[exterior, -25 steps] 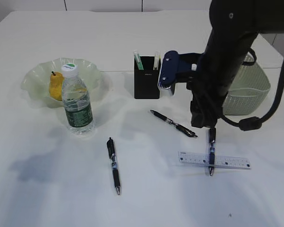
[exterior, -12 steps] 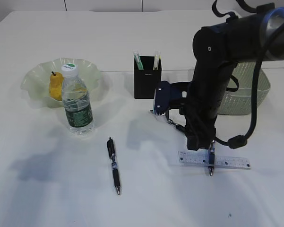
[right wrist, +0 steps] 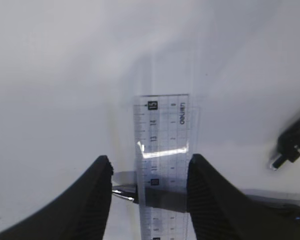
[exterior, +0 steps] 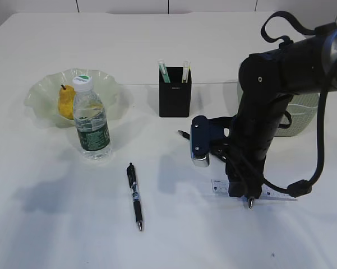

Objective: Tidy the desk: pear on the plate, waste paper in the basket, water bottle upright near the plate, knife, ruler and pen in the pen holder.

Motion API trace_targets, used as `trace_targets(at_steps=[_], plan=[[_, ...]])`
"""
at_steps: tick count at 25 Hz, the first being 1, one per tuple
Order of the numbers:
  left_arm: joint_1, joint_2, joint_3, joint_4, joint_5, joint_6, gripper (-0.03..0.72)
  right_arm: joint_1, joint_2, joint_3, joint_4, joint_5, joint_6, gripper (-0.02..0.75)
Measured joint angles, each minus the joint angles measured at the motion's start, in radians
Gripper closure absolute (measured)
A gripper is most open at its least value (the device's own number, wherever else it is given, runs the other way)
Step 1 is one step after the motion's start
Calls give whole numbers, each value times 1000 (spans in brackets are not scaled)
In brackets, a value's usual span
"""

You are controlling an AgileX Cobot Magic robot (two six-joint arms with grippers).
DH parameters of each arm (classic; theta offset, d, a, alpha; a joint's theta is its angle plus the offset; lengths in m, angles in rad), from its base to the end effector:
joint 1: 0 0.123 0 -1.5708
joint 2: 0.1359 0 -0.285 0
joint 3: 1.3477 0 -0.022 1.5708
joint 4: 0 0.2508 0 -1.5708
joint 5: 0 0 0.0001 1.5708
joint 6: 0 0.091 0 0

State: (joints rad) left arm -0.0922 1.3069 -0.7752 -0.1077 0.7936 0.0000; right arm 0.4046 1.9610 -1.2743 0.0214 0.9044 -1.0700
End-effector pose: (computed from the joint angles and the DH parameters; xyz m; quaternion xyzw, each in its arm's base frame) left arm 0.2277 -0.0281 0.2320 0.0145 0.9851 -0.0517 0.1631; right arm 0.3382 0.1465 0.1553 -0.6672 0.7441 -0.0028 0.0344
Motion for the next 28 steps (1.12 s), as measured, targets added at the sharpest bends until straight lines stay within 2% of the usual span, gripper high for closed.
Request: trace_targets(at_steps=[9, 28], plan=[[0, 0, 0, 2, -5, 0, 345, 0, 2, 0, 0, -41, -7, 298], [0, 0, 0, 2, -20, 0, 347, 0, 51, 0, 0, -72, -11, 293]])
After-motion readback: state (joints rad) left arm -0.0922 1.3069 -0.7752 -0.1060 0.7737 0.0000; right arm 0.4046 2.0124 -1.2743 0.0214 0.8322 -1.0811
